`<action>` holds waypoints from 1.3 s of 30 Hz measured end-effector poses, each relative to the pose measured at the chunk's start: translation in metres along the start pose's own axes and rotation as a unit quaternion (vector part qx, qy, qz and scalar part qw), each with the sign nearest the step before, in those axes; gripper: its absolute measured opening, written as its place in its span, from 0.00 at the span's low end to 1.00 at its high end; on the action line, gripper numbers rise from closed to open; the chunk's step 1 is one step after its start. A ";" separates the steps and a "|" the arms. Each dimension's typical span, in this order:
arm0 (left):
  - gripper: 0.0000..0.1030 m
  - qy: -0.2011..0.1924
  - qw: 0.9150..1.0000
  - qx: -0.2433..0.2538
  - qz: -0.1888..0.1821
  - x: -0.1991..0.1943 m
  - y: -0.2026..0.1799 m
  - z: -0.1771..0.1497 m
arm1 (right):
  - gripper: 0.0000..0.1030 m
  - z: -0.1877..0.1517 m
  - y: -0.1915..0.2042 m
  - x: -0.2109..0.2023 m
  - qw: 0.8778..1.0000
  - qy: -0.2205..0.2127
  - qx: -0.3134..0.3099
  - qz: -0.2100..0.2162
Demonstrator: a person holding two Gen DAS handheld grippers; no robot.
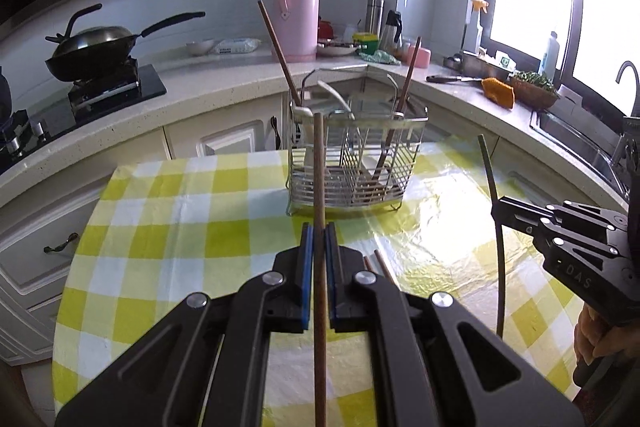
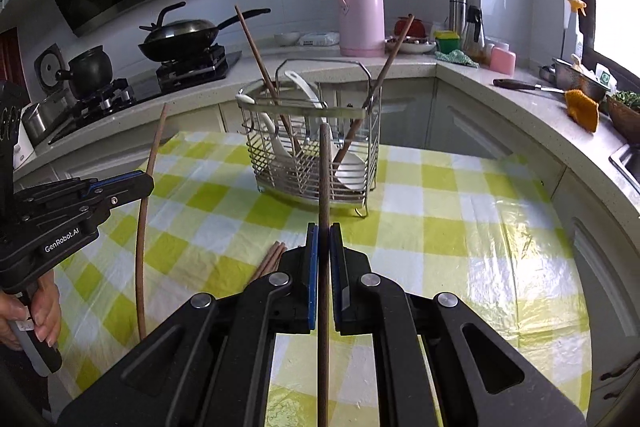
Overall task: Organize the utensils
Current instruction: 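Lift both chopsticks upright and carry them over the wire rack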
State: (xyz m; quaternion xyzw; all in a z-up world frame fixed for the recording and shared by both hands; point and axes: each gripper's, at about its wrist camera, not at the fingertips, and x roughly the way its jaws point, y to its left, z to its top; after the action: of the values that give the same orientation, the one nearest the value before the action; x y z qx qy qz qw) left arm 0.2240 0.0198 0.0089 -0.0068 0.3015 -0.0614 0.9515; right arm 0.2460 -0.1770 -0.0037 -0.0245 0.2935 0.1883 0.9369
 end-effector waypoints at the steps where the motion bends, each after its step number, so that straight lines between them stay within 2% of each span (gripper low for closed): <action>1: 0.06 -0.009 1.000 0.001 0.001 -0.006 -0.001 0.003 | 0.07 0.003 0.001 -0.005 1.000 -0.007 -0.001 0.000; 6: 0.06 -0.041 0.999 0.009 0.009 -0.027 -0.005 0.011 | 0.07 0.014 0.007 -0.025 0.999 -0.034 -0.009 -0.003; 16: 0.06 -0.063 0.998 0.014 0.008 -0.040 -0.008 0.010 | 0.07 0.016 0.007 -0.038 0.999 -0.052 -0.005 -0.007; 29: 0.06 -0.064 0.998 0.020 0.012 -0.039 -0.006 0.015 | 0.06 0.019 0.008 -0.040 0.998 -0.058 -0.012 -0.014; 34: 0.06 -0.073 0.997 0.033 0.009 -0.043 -0.011 0.030 | 0.06 0.032 0.005 -0.043 0.998 -0.068 -0.014 -0.012; 39: 0.06 -0.084 0.996 0.038 0.000 -0.051 -0.013 0.063 | 0.06 0.060 -0.003 -0.048 0.996 -0.083 -0.015 -0.008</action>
State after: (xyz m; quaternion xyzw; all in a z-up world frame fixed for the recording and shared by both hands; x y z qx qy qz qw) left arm 0.2177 0.0120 0.0900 0.0240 0.2177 -0.0724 0.9730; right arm 0.2429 -0.1864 0.0731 -0.0255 0.2113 0.1865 0.9591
